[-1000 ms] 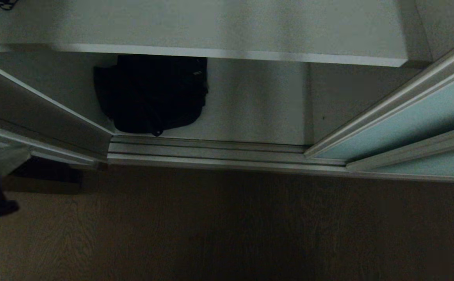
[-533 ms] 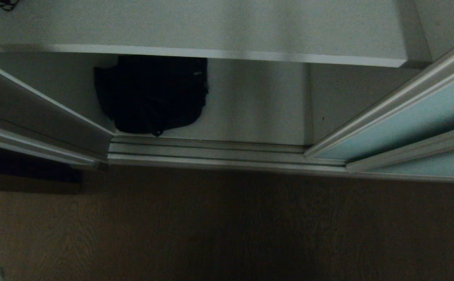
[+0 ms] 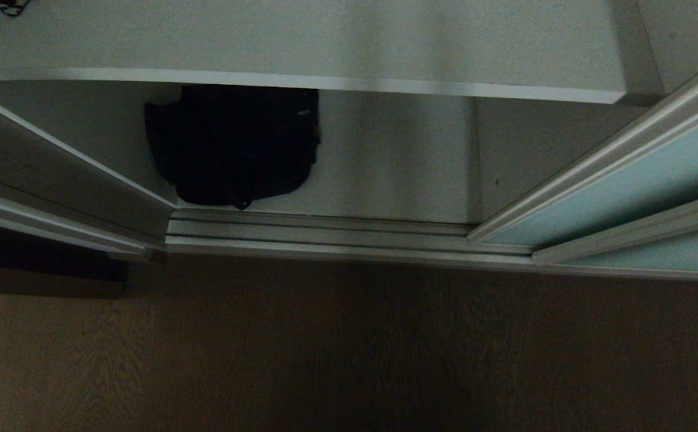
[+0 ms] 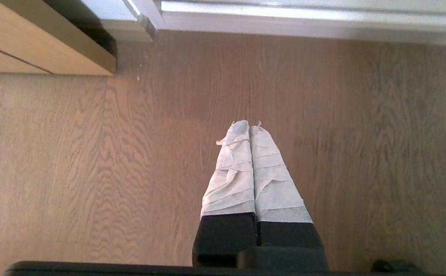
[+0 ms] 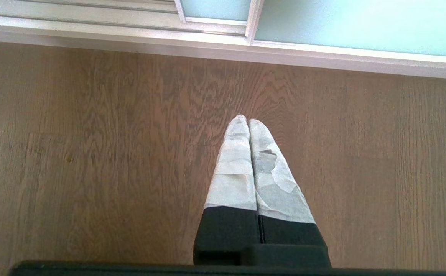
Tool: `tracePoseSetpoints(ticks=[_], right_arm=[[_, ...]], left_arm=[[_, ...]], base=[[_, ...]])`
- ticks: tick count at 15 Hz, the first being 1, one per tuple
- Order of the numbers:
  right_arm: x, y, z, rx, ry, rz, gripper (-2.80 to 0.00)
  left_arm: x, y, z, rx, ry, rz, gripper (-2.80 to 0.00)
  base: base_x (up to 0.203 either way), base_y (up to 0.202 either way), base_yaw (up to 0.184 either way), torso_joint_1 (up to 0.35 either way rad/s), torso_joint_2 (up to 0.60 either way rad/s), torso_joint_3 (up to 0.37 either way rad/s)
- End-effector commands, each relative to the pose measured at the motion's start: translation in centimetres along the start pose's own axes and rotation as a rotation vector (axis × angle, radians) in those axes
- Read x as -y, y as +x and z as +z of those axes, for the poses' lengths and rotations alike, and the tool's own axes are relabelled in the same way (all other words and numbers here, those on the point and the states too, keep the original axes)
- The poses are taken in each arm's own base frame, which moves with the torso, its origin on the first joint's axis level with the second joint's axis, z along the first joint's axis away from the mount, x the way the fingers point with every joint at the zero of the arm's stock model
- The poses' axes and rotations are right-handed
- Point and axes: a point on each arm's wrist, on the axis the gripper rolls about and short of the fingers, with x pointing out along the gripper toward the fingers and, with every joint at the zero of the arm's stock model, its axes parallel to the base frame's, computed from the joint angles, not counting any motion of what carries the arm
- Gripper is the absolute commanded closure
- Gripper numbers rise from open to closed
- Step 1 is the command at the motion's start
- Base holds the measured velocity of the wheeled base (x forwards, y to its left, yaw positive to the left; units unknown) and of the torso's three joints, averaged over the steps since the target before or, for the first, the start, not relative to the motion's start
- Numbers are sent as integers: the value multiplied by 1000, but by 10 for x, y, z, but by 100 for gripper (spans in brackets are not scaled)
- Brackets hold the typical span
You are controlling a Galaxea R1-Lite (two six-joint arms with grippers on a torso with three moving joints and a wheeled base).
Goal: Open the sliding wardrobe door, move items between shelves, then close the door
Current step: Close the door
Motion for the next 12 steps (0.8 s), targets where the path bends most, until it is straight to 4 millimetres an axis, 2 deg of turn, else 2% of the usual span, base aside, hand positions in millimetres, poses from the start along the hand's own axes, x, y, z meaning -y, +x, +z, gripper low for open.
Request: tracePoseSetpoints(ticks=[1, 12], right_arm=[[0, 0, 0, 0, 0, 0, 0], [0, 0, 0, -2, 0, 0, 0]], left_arm=[[0, 0, -2, 5, 0, 1, 0], [1, 0, -2, 1, 77, -35, 0]], base=[[0, 0, 0, 0, 0, 0], [0, 0, 0, 0, 0, 0]])
